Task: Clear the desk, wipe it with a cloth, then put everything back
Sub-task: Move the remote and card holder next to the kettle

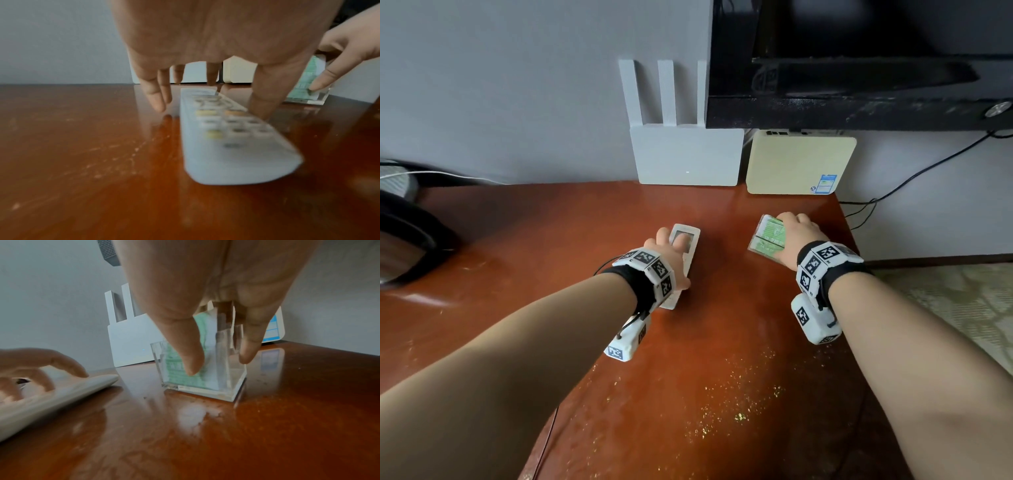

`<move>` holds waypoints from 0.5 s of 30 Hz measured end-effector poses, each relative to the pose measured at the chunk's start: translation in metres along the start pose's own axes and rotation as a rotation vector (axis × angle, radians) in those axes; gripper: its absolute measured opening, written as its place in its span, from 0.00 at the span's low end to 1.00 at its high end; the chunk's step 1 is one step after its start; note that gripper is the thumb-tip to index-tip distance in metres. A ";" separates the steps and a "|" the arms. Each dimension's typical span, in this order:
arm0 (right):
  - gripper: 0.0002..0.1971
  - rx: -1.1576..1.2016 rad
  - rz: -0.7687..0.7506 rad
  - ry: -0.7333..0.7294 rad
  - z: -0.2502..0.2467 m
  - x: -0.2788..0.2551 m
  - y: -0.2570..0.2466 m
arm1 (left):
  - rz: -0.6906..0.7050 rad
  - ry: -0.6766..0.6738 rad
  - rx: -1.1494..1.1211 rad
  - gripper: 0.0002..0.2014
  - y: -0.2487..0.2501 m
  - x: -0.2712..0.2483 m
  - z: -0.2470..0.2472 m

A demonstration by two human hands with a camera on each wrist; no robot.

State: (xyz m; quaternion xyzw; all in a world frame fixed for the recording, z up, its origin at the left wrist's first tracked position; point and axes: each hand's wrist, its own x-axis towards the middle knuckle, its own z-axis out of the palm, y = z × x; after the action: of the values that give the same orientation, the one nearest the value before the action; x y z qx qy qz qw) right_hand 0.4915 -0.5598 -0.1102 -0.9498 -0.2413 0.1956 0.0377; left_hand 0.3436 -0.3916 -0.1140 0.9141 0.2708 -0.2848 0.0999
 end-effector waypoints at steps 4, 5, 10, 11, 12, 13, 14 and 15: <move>0.29 0.030 -0.009 0.018 0.000 -0.011 -0.009 | -0.062 -0.047 -0.047 0.38 -0.007 -0.007 -0.004; 0.29 0.034 -0.019 0.019 0.000 -0.014 -0.012 | -0.054 -0.042 -0.048 0.38 -0.011 -0.009 -0.005; 0.30 0.040 -0.088 0.021 -0.004 -0.032 -0.037 | -0.036 -0.035 -0.040 0.45 -0.032 -0.025 -0.009; 0.30 0.037 -0.106 0.018 -0.005 -0.036 -0.045 | -0.033 -0.024 -0.050 0.45 -0.038 -0.030 -0.010; 0.31 0.031 -0.125 0.017 -0.007 -0.041 -0.053 | -0.030 -0.005 -0.071 0.44 -0.046 -0.036 -0.012; 0.31 0.023 -0.145 0.019 -0.009 -0.046 -0.063 | -0.032 0.021 -0.096 0.42 -0.055 -0.042 -0.013; 0.32 0.015 -0.163 0.022 -0.011 -0.050 -0.074 | -0.039 0.053 -0.122 0.41 -0.066 -0.048 -0.015; 0.32 0.007 -0.183 0.026 -0.013 -0.055 -0.086 | -0.052 0.084 -0.148 0.41 -0.078 -0.056 -0.016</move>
State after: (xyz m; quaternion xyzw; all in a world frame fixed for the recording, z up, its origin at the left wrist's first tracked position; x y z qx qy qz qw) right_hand 0.4139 -0.5099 -0.0645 -0.9260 -0.3261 0.1800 0.0620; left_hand 0.2699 -0.3458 -0.0711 0.9080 0.3186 -0.2277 0.1486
